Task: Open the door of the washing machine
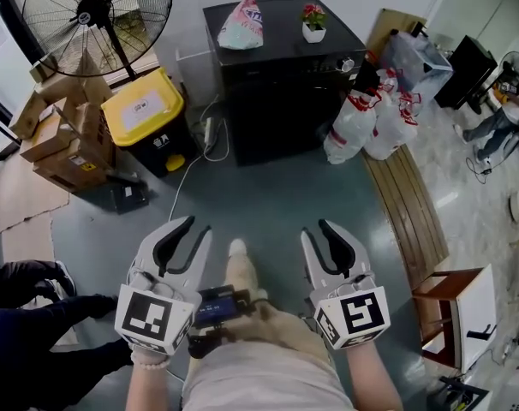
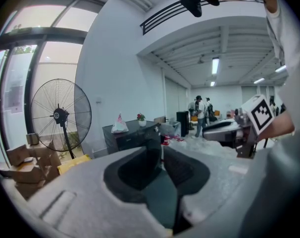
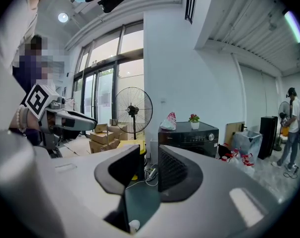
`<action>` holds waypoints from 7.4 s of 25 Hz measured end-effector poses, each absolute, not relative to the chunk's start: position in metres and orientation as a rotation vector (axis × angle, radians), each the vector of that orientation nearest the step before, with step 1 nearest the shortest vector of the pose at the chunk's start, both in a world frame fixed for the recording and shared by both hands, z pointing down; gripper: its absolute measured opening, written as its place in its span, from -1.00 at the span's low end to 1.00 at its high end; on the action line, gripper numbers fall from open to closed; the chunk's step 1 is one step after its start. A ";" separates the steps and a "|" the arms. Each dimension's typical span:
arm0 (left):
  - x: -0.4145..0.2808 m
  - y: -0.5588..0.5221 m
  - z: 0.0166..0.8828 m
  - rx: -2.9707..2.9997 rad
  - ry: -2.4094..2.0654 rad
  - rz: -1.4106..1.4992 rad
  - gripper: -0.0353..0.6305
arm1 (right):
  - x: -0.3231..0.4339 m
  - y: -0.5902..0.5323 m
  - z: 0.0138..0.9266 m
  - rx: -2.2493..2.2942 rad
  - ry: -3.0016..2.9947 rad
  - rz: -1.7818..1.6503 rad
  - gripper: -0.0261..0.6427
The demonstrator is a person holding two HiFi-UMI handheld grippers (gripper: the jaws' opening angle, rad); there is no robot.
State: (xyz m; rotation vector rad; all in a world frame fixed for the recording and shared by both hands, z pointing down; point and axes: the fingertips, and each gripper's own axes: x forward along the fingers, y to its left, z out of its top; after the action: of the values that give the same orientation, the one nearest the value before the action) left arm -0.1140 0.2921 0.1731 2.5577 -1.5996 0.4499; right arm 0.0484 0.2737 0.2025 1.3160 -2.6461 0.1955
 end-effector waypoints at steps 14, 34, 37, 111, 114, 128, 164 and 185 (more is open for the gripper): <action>-0.108 0.214 0.182 2.629 -1.503 0.431 -0.61 | 0.043 0.212 0.207 1.372 -2.601 0.180 -0.61; -0.150 0.078 0.185 2.654 -1.427 0.474 -0.60 | -0.004 0.079 0.208 1.379 -2.544 0.212 -0.61; -0.153 0.060 0.189 2.635 -1.396 0.479 -0.60 | -0.008 0.063 0.208 1.394 -2.532 0.213 -0.61; -0.104 -0.158 0.470 2.635 -1.150 0.832 -0.51 | 0.032 -0.135 0.444 1.236 -2.387 0.378 -0.61; -0.103 -0.163 0.484 2.624 -1.147 0.831 -0.50 | 0.031 -0.140 0.453 1.227 -2.390 0.381 -0.61; -0.100 -0.184 0.549 2.571 -1.140 0.886 -0.49 | 0.037 -0.154 0.487 1.247 -2.377 0.391 -0.61; -0.088 -0.219 0.604 2.504 -1.220 1.009 -0.69 | 0.060 -0.146 0.522 1.256 -2.362 0.467 -0.61; -0.070 -0.192 0.605 2.474 -1.183 1.028 -0.70 | 0.073 -0.128 0.518 1.273 -2.350 0.477 -0.61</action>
State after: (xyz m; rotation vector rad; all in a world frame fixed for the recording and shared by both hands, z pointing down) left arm -0.0701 -0.1917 0.6046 2.4743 -1.1830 1.0276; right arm 0.0727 -0.1279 0.5176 1.2728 -2.3503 0.4774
